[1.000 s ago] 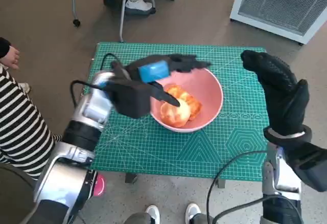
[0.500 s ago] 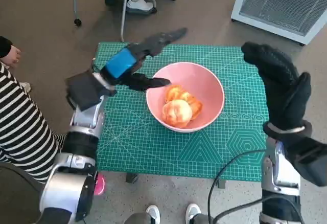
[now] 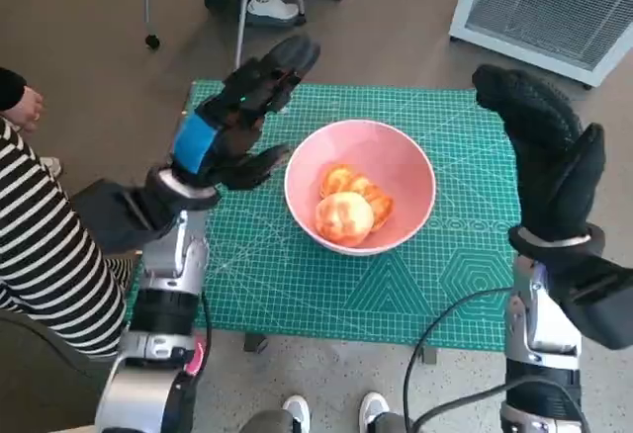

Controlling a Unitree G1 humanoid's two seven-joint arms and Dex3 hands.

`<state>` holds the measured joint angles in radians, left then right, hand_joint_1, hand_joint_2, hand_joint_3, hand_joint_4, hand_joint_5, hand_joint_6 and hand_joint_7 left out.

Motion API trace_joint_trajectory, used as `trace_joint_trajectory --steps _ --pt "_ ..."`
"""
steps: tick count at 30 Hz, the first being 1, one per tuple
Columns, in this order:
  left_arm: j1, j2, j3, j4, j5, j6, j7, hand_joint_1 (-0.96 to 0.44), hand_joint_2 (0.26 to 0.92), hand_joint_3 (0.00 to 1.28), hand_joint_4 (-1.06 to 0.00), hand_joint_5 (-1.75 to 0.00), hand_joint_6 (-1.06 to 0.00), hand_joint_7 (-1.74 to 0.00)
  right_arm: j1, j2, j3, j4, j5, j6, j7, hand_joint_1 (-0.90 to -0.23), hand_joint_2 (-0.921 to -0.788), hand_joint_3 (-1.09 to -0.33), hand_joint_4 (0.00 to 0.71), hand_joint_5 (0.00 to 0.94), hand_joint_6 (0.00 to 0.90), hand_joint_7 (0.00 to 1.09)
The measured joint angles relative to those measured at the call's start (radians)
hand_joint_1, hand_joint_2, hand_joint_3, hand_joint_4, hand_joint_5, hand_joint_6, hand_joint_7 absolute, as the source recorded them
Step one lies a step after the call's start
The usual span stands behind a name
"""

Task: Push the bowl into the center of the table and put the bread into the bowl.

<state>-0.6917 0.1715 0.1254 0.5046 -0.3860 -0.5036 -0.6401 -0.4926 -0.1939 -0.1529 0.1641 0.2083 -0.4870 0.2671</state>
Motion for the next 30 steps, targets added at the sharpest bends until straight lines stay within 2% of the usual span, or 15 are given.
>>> trace_joint_trajectory --steps 3,13,22,30 --pt "0.020 -0.003 0.009 -0.025 -0.021 0.011 -0.010 -0.70 0.921 0.49 -0.16 0.00 -0.24 0.00 -0.002 0.001 0.001 0.007 -0.016 0.000 -0.012 -0.764 -0.921 -0.723 0.157 0.000 0.057 0.50" --pt "0.058 -0.002 0.028 -0.064 -0.023 0.051 -0.001 -0.73 0.921 0.50 -0.14 0.00 -0.24 -0.01 -0.021 0.011 0.006 0.039 -0.026 -0.002 -0.033 -0.758 -0.921 -0.728 0.173 0.008 0.068 0.51" --pt "0.059 -0.027 0.048 -0.054 -0.021 0.021 0.022 -0.74 0.921 0.49 -0.16 -0.01 -0.25 -0.02 -0.044 0.022 0.013 0.061 -0.026 -0.005 -0.033 -0.761 -0.921 -0.712 0.185 0.011 0.080 0.51" --pt "0.059 -0.053 0.046 -0.046 -0.013 -0.007 0.027 -0.74 0.921 0.47 -0.18 -0.02 -0.26 -0.04 -0.049 0.030 0.019 0.076 -0.013 -0.007 -0.016 -0.761 -0.921 -0.708 0.187 0.009 0.081 0.50"
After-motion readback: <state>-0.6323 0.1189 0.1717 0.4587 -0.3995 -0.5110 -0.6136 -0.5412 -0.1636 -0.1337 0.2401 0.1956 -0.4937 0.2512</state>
